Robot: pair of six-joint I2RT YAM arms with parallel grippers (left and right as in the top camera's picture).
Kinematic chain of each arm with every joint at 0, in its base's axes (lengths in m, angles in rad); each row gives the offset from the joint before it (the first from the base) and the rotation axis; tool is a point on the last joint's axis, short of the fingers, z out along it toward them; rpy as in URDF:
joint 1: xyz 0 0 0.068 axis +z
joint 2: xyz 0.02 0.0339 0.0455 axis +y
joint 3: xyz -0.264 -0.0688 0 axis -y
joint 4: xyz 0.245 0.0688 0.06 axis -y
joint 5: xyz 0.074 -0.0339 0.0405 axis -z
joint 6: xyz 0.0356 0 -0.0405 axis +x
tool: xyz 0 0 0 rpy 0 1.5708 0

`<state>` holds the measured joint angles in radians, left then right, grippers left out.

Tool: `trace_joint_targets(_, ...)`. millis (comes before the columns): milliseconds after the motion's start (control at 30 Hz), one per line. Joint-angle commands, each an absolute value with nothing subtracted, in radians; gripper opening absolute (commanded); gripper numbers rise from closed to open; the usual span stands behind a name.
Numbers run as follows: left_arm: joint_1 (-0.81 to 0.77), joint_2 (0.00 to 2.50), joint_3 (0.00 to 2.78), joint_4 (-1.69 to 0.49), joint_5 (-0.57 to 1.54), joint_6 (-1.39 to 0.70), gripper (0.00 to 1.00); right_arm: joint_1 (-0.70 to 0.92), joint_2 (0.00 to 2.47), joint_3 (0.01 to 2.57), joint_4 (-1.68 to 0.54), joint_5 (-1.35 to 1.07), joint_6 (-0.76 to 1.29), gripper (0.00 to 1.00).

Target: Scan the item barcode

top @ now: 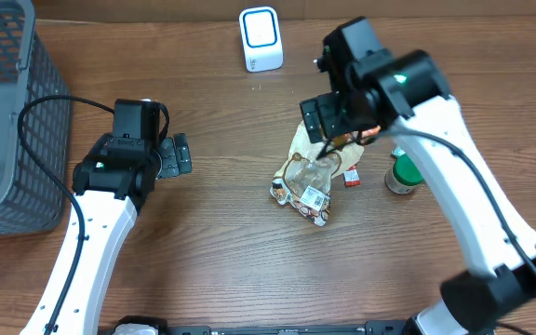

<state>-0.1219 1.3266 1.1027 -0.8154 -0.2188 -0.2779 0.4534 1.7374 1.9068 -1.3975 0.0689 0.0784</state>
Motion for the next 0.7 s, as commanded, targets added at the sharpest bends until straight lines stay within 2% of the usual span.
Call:
trace_joint_targets(0, -0.116, 1.322, 1.121, -0.812, -0.232, -0.266, 1.0, 0.459, 1.649, 1.906, -1.393, 0.065, 0.086, 1.0)
trace_joint_targets(667, -0.116, 1.322, 1.121, -0.812, -0.232, -0.266, 1.0, 0.459, 1.12, 1.906, -1.394, 0.065, 0.086, 1.0)
